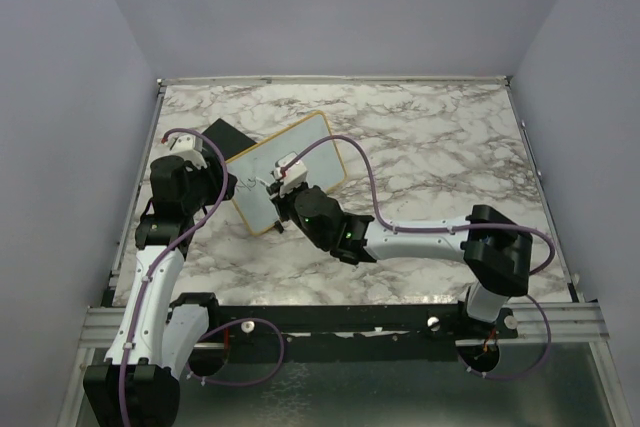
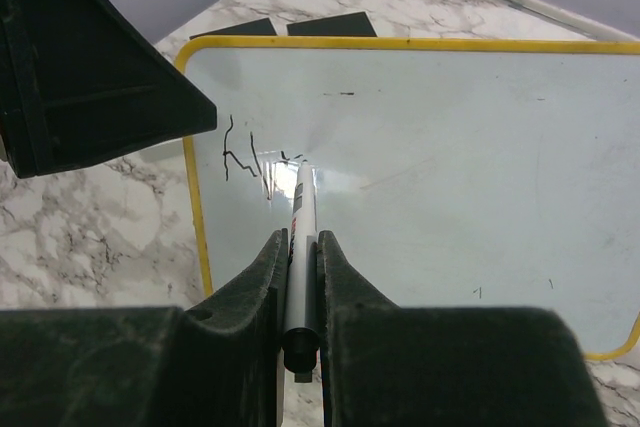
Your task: Write a sentence on the whiteboard
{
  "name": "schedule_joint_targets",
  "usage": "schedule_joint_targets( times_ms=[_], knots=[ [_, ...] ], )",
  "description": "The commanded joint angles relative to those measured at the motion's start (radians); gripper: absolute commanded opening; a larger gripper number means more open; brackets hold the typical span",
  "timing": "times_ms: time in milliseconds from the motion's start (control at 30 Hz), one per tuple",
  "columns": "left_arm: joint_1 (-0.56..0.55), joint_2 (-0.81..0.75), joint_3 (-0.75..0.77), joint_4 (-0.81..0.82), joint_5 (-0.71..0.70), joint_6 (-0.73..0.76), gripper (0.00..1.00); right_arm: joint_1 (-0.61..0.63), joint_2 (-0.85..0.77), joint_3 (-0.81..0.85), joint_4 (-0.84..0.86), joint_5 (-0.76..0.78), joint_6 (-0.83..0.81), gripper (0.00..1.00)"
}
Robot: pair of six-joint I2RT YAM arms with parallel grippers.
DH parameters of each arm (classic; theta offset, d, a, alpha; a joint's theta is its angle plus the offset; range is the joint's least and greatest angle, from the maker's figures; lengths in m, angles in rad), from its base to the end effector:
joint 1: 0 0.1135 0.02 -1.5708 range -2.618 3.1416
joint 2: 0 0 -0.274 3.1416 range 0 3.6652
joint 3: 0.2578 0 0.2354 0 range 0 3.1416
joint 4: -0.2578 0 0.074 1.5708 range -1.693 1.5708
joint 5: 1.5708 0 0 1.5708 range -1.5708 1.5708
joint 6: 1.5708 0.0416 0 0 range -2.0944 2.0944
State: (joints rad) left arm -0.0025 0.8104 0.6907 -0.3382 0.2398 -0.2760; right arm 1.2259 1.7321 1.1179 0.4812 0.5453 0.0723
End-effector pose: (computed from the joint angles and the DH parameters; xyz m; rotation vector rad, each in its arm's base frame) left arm 0.1669 -0.0103 0.2939 -0.1263 2.0360 -0.4183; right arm 0.1533 0.3628 0.2873 -0.5652 1.6141 0.5087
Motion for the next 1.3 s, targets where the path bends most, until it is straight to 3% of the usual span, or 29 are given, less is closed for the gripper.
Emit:
schedule_joint_targets(
  times_ms=[0, 1267],
  knots=[
    [-0.007, -0.014, -0.011, 0.011, 0.026, 0.004, 0.49, 0.001, 0.033, 0.035, 0.013, 0.016, -0.017, 0.0],
    [-0.007, -0.02, -0.011, 0.01, 0.026, 0.004, 0.49, -0.002, 0.015, -0.045, -0.026, 0.031, 0.051, 0.0]
  ],
)
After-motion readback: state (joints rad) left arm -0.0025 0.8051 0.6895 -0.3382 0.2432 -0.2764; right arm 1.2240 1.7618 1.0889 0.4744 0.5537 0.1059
